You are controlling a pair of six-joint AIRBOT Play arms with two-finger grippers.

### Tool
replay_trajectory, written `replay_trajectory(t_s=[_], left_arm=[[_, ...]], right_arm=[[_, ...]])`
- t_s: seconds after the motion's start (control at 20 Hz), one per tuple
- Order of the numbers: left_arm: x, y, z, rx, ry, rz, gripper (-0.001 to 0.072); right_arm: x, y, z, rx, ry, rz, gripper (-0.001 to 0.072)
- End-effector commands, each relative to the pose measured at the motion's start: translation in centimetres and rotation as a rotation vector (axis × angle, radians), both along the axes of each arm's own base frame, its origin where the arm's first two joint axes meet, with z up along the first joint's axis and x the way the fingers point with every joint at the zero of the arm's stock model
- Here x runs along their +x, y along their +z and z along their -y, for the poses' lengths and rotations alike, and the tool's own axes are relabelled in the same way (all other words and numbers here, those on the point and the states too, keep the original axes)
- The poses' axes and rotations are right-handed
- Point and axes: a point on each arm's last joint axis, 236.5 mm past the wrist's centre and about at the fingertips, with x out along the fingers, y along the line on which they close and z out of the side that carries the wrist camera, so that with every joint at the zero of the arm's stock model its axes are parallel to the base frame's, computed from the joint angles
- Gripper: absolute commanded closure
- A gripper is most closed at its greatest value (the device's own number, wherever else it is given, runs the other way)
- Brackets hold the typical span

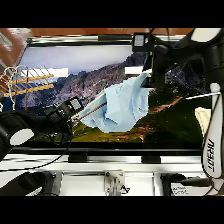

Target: Fold the shirts.

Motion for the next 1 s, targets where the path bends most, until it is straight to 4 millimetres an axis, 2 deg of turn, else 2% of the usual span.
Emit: replay_trajectory(t_s=[0.0, 0.1, 0.15, 0.2, 0.25, 0.35, 0.4, 0.45, 0.5, 0.55, 0.7, 0.95], left_arm=[[0.9, 1.0, 0.1, -0.010, -0.001, 0.052, 0.0668], [1.6, 1.7, 0.6, -0.034, -0.003, 0.085, 0.0668], [1.7, 1.8, 0.8, -0.039, -0.003, 0.091, 0.0668], [1.9, 1.7, 0.7, -0.033, -0.003, 0.093, 0.0667], [2.1, 1.6, 0.5, -0.021, -0.002, 0.099, 0.0666], [3.2, 1.9, -0.4, 0.025, 0.003, 0.153, 0.0657], [3.9, 2.2, -0.9, 0.049, 0.006, 0.187, 0.0603], [4.6, 2.5, -1.7, 0.083, 0.009, 0.220, 0.0417], [5.2, 2.8, -2.6, 0.127, 0.016, 0.254, 0.0175], [5.9, 3.3, -3.6, 0.165, 0.031, 0.289, 0.0028], [7.4, 5.6, -5.6, 0.193, 0.086, 0.357, 0.0022], [9.7, 11.9, -8.9, 0.115, 0.245, 0.461, 0.0022]], right_arm=[[0.8, -2.8, -0.3, -0.040, 0.016, -0.049, 0.0037], [1.1, -3.8, -0.5, -0.037, 0.018, -0.074, 0.0072], [1.1, -4.1, -0.6, -0.035, 0.020, -0.087, 0.0232], [0.8, -4.4, -0.7, -0.042, 0.028, -0.103, 0.0508], [0.5, -4.5, -0.6, -0.045, 0.030, -0.115, 0.0649], [0.3, -4.5, -0.6, -0.041, 0.002, -0.138, 0.0657], [0.2, -4.4, -0.6, -0.038, -0.012, -0.142, 0.0657], [0.2, -4.1, -0.5, -0.036, -0.017, -0.139, 0.0658], [0.1, -3.9, -0.3, -0.035, -0.020, -0.136, 0.0658], [-0.1, -3.5, -0.1, -0.034, -0.029, -0.135, 0.0658], [-0.6, -2.2, 1.0, -0.022, -0.060, -0.128, 0.0658], [-1.6, 0.4, 1.3, 0.001, -0.067, -0.077, 0.0658]])
